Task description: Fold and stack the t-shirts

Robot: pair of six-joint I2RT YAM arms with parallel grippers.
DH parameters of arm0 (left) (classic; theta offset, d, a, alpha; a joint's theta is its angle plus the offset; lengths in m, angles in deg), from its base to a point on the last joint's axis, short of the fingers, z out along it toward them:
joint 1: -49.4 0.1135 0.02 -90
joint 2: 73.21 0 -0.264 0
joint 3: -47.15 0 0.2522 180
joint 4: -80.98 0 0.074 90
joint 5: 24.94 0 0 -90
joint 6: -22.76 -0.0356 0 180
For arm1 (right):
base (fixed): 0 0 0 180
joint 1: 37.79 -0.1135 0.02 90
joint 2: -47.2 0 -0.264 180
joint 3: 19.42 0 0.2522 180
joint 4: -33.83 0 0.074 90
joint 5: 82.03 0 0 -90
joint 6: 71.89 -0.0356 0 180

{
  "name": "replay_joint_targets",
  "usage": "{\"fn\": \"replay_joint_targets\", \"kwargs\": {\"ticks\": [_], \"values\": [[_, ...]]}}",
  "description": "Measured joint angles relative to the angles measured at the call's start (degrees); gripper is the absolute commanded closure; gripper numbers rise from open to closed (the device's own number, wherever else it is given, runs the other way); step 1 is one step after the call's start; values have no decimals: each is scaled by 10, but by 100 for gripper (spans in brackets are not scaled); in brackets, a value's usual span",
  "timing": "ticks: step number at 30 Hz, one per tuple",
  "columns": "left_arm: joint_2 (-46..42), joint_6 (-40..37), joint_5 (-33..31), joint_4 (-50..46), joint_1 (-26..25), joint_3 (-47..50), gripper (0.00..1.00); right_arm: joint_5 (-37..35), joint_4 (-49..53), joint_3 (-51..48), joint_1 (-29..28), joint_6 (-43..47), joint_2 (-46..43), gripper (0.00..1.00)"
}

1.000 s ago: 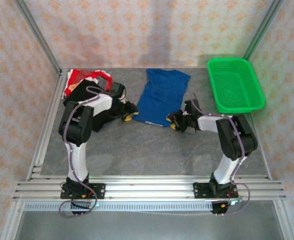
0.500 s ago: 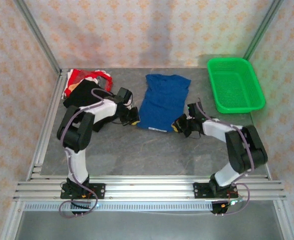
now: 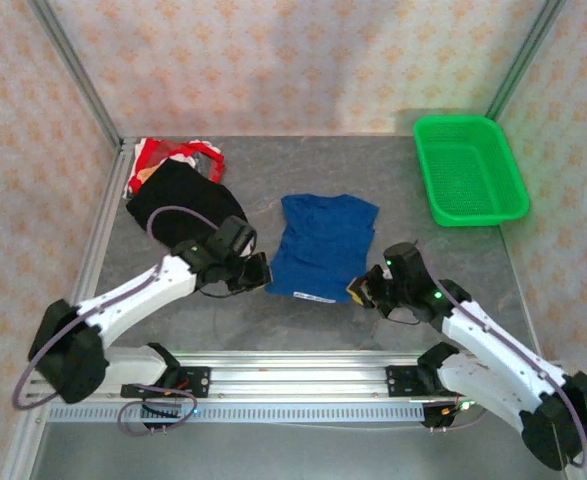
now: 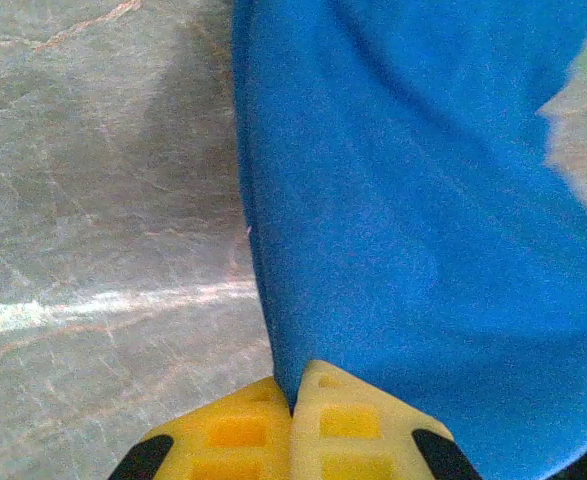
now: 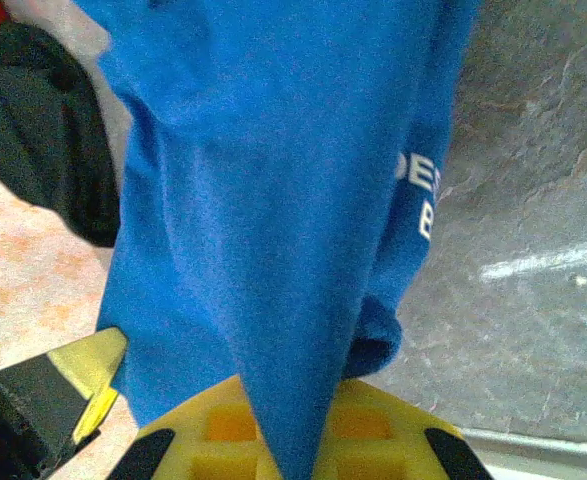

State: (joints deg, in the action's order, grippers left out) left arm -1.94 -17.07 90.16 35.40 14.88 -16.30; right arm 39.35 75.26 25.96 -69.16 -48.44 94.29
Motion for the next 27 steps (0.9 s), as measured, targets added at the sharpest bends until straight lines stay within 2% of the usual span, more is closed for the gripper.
{"fn": "replay_joint_targets", "kwargs": {"ticks": [3,8,16,22,27], "values": [[-23,12,-10,-27,-1,-33,100,-11,40,45,-1,-1,2,100],[26,9,-21,-54,5,-129,100,-18,72,142,28,34,70,100],[178,-20,-6,-70,68,-278,100,26,80,235,146,125,233,100],[295,-52,17,-77,101,-389,100,65,74,300,206,187,348,99],[387,-68,32,-85,111,-466,100,87,70,329,236,218,424,94]]}}
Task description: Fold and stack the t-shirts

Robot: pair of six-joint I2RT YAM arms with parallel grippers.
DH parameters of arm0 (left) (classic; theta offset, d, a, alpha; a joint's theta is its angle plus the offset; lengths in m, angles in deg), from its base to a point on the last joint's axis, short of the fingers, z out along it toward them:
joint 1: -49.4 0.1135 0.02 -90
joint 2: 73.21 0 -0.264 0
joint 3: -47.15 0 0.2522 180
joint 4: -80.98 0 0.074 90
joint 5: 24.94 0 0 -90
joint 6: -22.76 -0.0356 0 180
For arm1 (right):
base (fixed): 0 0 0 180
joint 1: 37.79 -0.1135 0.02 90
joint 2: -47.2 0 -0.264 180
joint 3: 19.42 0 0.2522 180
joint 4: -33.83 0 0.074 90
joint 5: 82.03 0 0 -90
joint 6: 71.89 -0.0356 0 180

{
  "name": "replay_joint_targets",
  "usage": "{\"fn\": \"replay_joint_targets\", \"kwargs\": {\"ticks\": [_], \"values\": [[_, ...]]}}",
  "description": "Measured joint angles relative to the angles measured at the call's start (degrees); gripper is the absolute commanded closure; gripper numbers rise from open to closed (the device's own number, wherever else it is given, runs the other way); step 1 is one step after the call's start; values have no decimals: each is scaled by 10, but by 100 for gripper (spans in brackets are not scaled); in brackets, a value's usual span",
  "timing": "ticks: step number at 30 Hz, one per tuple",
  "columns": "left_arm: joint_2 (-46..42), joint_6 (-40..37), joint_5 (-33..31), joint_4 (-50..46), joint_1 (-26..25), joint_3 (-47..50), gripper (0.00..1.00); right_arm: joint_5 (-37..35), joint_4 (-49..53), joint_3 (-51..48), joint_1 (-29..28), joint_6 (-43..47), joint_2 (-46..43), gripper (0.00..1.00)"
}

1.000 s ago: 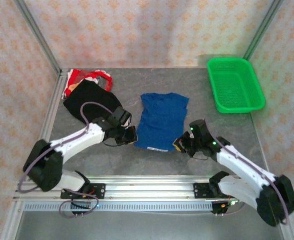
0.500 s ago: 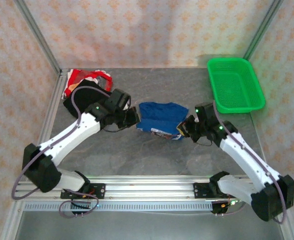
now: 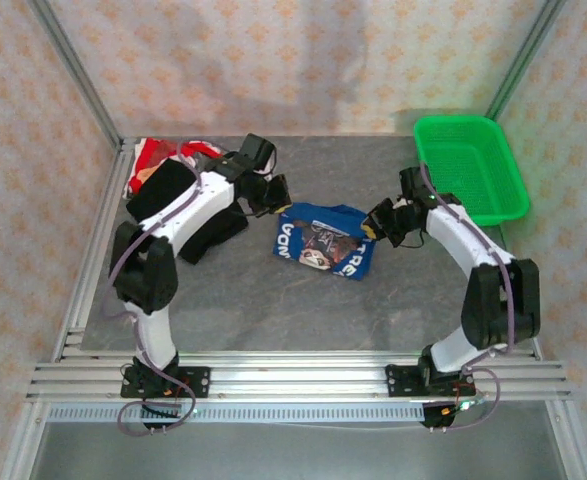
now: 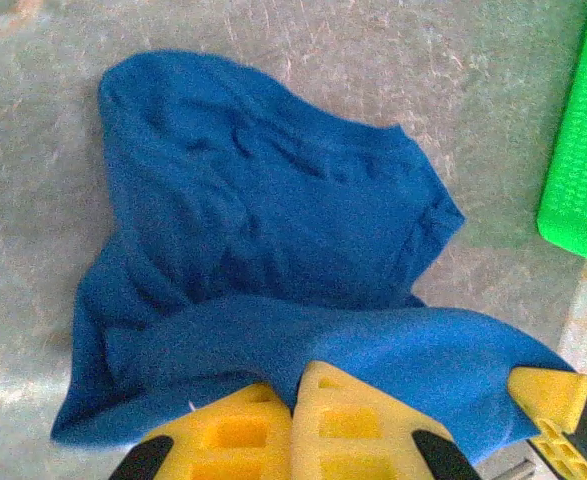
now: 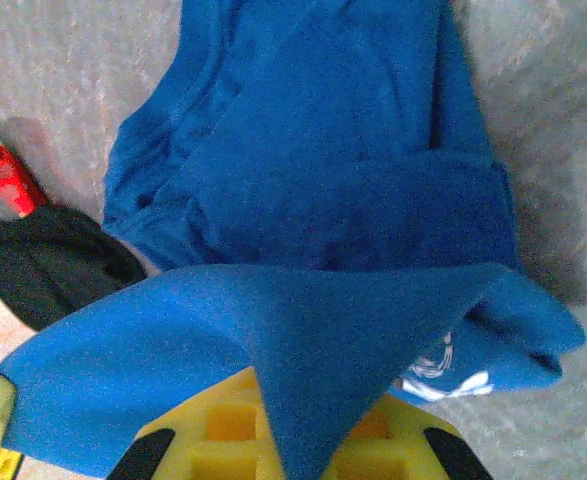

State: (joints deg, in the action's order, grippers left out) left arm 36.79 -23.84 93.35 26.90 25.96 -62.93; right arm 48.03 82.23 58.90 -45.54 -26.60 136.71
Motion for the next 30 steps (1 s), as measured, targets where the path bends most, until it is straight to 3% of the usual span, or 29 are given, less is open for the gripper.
{"fn": "replay_joint_targets", "kwargs": {"ticks": [4,6,7,10,12,15,19,21,26,30], "values": [[84,-9,8,-10,6,-68,100,13,-11,27,19,13,69,84],[140,-13,13,-13,12,-115,100,21,-31,48,29,13,116,64],[163,-13,13,-13,16,-137,95,28,-47,58,34,8,141,55],[213,-8,13,-18,29,-190,82,60,-123,78,51,-26,197,43],[229,-1,12,-19,38,-225,72,77,-162,99,59,-43,221,39],[217,6,1,-14,52,-245,45,87,-180,140,63,-47,223,37],[139,16,-23,-5,68,-194,36,83,-164,161,63,-16,172,35],[80,15,-35,-4,74,-145,34,77,-150,145,63,-2,120,27],[-49,5,-31,25,77,3,32,74,-135,63,63,24,-26,18],[-89,-4,-7,74,76,122,31,67,-125,-5,54,44,-82,18]]}}
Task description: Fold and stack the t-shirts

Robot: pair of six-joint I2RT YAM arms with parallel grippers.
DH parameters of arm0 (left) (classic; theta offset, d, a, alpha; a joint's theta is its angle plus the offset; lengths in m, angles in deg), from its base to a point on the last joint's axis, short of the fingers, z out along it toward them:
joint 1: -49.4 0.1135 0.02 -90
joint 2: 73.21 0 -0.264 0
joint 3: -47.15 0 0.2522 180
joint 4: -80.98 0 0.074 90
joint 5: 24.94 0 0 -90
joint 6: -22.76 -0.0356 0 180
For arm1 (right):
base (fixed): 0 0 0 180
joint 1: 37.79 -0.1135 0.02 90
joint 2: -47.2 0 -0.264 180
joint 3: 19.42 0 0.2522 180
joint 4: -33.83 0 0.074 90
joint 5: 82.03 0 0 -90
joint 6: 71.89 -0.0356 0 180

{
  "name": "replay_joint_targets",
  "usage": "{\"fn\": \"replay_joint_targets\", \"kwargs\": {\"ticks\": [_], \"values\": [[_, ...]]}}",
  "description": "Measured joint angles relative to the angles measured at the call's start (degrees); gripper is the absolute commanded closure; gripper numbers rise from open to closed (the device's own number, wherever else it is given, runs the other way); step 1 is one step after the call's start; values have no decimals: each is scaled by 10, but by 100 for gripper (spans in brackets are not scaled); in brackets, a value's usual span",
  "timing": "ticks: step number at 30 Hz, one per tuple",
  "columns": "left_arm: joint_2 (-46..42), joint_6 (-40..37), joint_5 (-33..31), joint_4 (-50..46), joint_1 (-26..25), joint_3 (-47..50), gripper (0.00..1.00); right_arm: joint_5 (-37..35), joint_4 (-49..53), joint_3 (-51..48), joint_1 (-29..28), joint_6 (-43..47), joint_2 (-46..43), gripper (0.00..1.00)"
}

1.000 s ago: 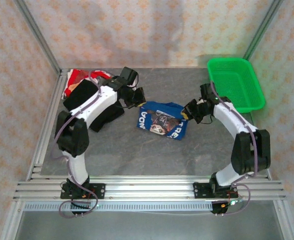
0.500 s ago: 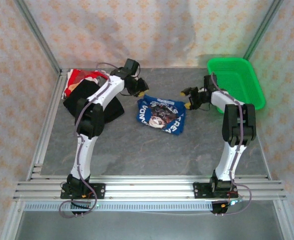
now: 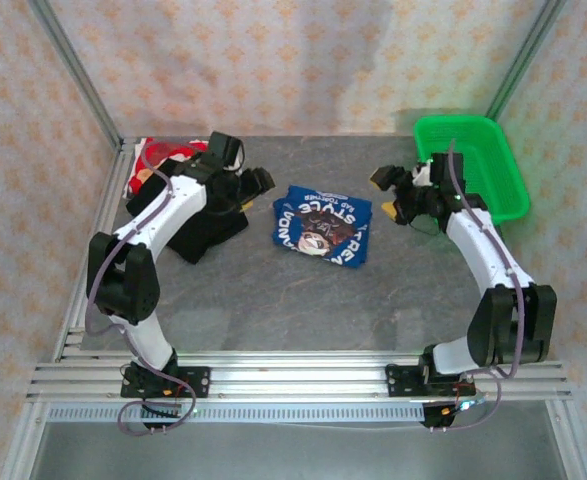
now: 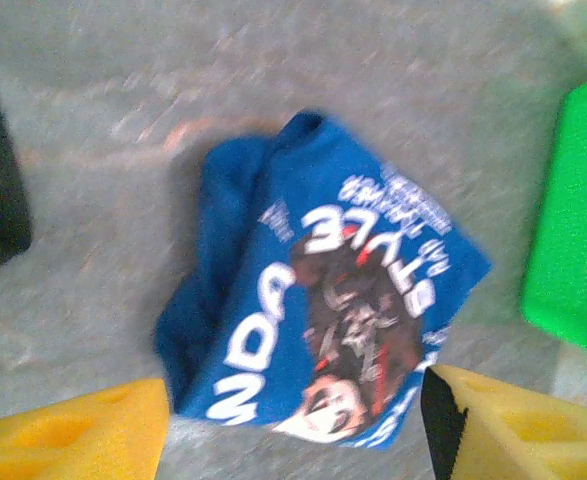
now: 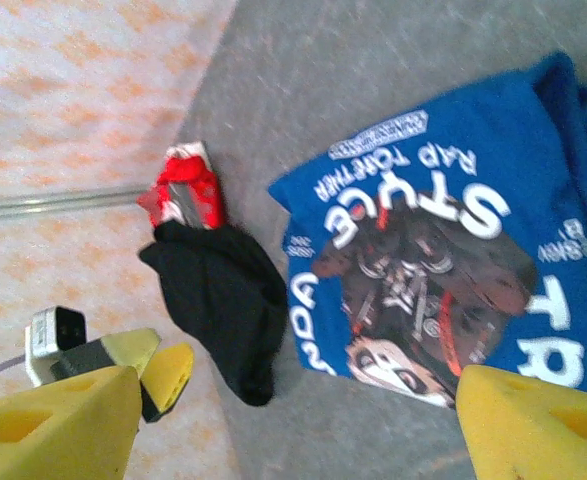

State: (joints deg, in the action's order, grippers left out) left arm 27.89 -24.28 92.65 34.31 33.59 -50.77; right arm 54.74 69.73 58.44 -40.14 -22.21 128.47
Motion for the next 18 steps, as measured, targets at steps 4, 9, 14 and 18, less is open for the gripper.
{"fn": "replay_joint_targets", "kwargs": {"ticks": [4,9,14,18], "values": [[25,0,16,40,-3,54,31,-1,-1,-52,-18,8,6,17],[83,-14,18,81,-25,41,31,-1,-4,-79,-52,9,18,16],[147,-26,17,101,-45,5,32,0,-12,-79,-64,13,18,15],[198,-30,3,92,-55,-33,32,0,-11,-79,-64,14,9,15]]}}
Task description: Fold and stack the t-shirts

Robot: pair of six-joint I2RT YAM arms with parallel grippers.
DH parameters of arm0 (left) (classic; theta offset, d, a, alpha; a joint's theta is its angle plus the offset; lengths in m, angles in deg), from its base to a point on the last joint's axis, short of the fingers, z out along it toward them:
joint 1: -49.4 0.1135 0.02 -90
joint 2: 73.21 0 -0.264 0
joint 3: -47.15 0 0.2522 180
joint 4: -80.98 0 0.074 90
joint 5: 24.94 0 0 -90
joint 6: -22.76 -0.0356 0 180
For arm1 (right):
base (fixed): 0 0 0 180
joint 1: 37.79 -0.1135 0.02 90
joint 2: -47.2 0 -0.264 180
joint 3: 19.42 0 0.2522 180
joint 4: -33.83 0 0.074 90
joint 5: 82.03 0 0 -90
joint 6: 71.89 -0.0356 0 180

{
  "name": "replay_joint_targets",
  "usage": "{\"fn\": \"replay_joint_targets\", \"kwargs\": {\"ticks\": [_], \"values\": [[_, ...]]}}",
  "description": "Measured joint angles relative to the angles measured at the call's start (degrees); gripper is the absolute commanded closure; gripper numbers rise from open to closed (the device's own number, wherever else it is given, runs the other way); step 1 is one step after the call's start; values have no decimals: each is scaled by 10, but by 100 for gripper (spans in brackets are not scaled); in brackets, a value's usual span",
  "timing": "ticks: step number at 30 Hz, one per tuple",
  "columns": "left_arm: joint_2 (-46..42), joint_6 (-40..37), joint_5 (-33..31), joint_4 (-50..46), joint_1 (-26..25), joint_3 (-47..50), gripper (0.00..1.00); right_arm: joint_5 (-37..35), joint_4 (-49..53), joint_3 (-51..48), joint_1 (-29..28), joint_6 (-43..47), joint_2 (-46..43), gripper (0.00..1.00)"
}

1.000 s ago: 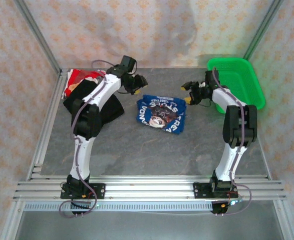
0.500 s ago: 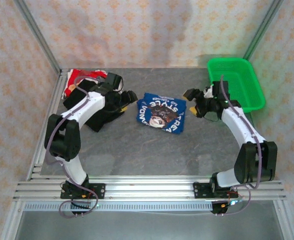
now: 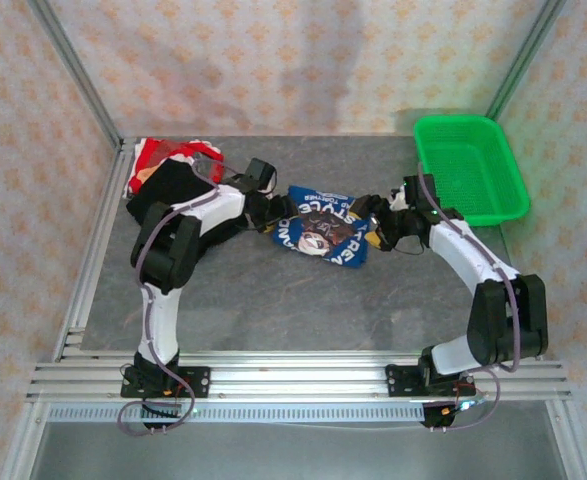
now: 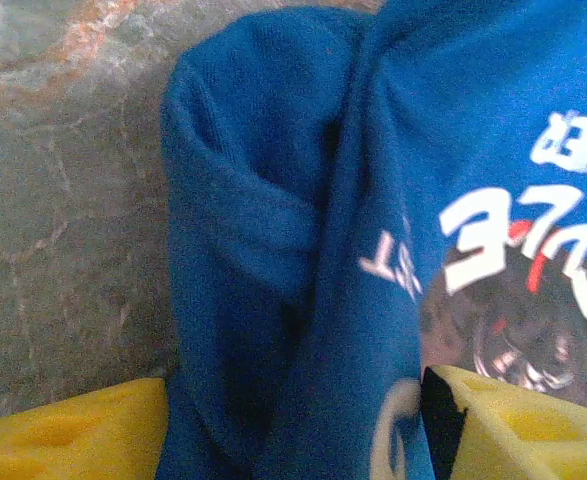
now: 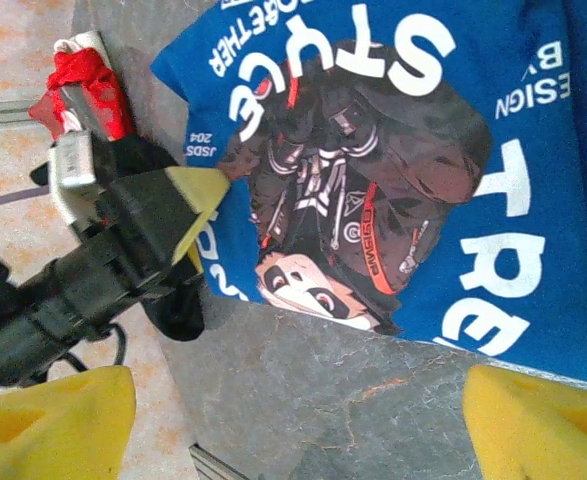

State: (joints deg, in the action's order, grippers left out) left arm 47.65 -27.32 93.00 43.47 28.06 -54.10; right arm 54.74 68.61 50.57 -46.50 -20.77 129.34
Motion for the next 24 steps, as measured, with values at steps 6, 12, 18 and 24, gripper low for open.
{"fn": "replay_joint_targets", "kwargs": {"ticks": [6,12,18,24], "values": [[49,-13,-34,-46,-19,-76,35,0,0,0,0,0,-38,15],[97,-27,-60,-80,-59,-154,59,1,5,-2,0,0,-57,14],[114,-43,-87,-111,-84,-182,90,9,8,-18,0,-5,-84,11],[114,-85,-126,-161,-87,-215,100,15,8,-24,0,-11,-116,7]]}}
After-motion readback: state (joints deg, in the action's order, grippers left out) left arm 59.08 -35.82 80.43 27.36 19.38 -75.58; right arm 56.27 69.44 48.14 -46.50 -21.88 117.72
